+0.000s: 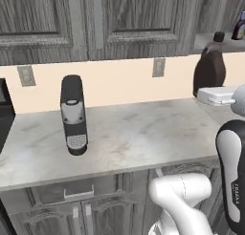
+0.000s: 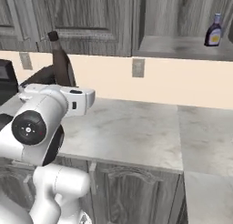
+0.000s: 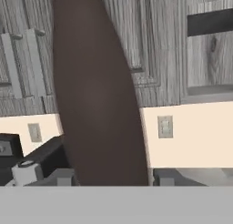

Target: Take 2 condiments from the cabinet and move them on the counter near the stove.Make sure the condiments are lined up with each other, next to each other.

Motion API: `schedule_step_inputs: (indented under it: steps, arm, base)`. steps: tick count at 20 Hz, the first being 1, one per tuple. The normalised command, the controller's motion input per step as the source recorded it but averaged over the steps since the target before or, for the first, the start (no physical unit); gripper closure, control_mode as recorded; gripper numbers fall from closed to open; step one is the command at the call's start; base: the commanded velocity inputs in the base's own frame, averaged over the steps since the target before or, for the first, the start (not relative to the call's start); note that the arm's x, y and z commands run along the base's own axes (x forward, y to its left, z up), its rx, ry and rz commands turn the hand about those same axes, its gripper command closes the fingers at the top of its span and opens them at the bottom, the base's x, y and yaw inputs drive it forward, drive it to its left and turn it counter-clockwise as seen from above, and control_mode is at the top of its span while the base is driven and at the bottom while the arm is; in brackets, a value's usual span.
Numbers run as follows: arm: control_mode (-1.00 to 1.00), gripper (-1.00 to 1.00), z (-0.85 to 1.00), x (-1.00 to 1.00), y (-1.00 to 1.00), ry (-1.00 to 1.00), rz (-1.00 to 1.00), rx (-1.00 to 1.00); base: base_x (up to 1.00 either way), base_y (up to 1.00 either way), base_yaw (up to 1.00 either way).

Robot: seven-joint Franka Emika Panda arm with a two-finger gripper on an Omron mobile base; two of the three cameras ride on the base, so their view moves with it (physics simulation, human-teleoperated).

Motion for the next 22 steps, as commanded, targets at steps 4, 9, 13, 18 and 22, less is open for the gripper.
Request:
schedule_step_inputs:
  steps: [4,9,13,18,22]
  arm:
    - [1.00,1.00,0.00,0.00,0.00,0.00,0.00,0.00]
    - [1.00,1.00,0.00,0.00,0.00,0.00,0.00,0.00]
    - [1.00,1.00,0.00,0.00,0.00,0.00,0.00,0.00]
    - [1.00,1.00,0.00,0.00,0.00,0.00,0.00,0.00]
    - [1.00,1.00,0.00,0.00,0.00,0.00,0.00,0.00]
  base:
    - [-0.63,0.97,0.00]
    - [-0.72,0.82,0.00]
    - [-0.41,0.78,0.00]
    - [-0.02,0.84,0.00]
    - [0.00,0.80,0.00]
